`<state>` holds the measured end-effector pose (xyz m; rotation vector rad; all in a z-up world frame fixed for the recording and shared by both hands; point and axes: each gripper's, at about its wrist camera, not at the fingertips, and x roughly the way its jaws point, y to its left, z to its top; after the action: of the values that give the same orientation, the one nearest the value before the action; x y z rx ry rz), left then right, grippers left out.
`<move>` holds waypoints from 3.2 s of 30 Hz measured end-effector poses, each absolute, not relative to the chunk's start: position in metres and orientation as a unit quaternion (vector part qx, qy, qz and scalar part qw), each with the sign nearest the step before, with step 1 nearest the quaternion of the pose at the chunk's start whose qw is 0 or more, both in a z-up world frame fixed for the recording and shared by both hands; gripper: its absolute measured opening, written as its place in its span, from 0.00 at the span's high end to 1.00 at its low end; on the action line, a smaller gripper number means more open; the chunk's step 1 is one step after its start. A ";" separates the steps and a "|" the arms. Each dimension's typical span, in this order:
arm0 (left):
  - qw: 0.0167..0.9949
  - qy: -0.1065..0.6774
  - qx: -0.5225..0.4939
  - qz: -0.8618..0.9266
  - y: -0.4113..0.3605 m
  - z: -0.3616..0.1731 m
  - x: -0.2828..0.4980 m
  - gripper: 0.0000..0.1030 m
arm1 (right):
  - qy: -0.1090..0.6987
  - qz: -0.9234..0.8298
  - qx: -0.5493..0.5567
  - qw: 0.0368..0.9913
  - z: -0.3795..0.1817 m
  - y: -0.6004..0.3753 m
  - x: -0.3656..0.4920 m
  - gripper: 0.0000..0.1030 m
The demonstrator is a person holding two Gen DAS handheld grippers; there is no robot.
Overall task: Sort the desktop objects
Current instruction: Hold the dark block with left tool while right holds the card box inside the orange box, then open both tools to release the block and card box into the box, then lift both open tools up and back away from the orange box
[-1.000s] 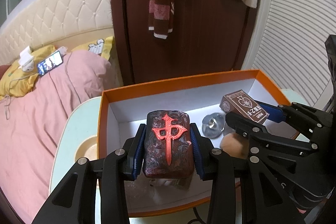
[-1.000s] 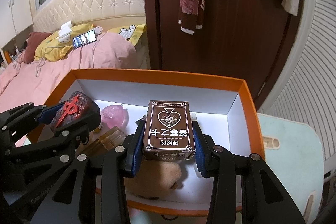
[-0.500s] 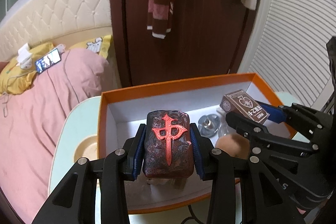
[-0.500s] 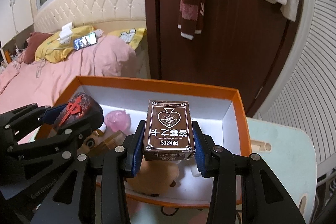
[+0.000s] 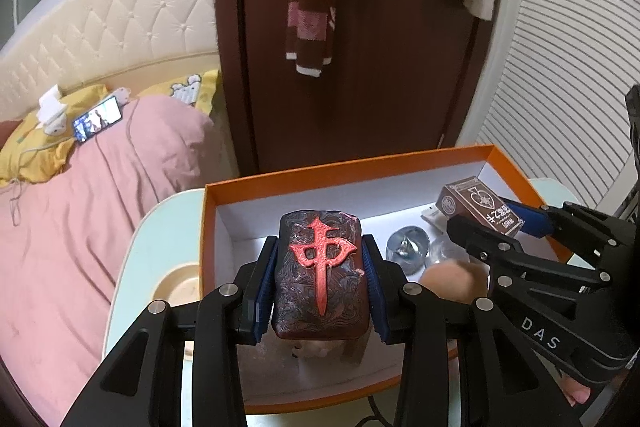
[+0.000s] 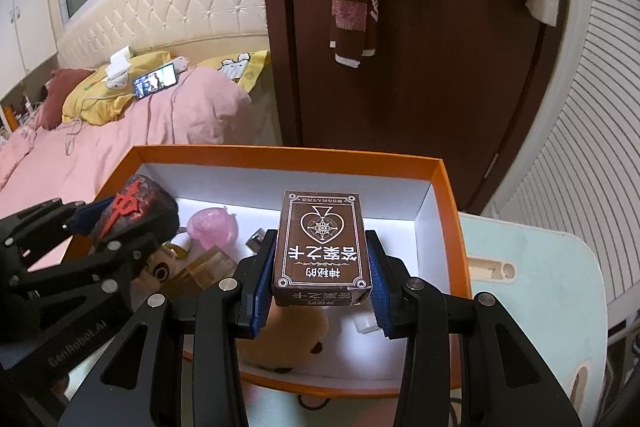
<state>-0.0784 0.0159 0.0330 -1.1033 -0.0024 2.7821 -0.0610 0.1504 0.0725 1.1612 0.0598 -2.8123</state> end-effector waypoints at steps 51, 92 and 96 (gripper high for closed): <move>0.093 0.003 -0.380 0.920 0.011 0.029 -0.075 0.63 | 0.028 -0.919 0.389 0.051 0.068 0.146 -0.062 0.59; 0.095 0.026 -0.337 0.936 0.007 0.060 0.034 0.14 | 0.022 -0.942 0.334 0.024 0.107 0.147 0.029 0.35; 0.083 0.035 -0.364 0.927 0.010 0.036 0.030 0.14 | 0.035 -0.931 0.362 0.013 0.088 0.146 0.039 0.34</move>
<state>0.0299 0.0099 0.0362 -1.0879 0.1038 2.7671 0.0393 0.1462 0.0878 1.1286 0.1103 -2.9026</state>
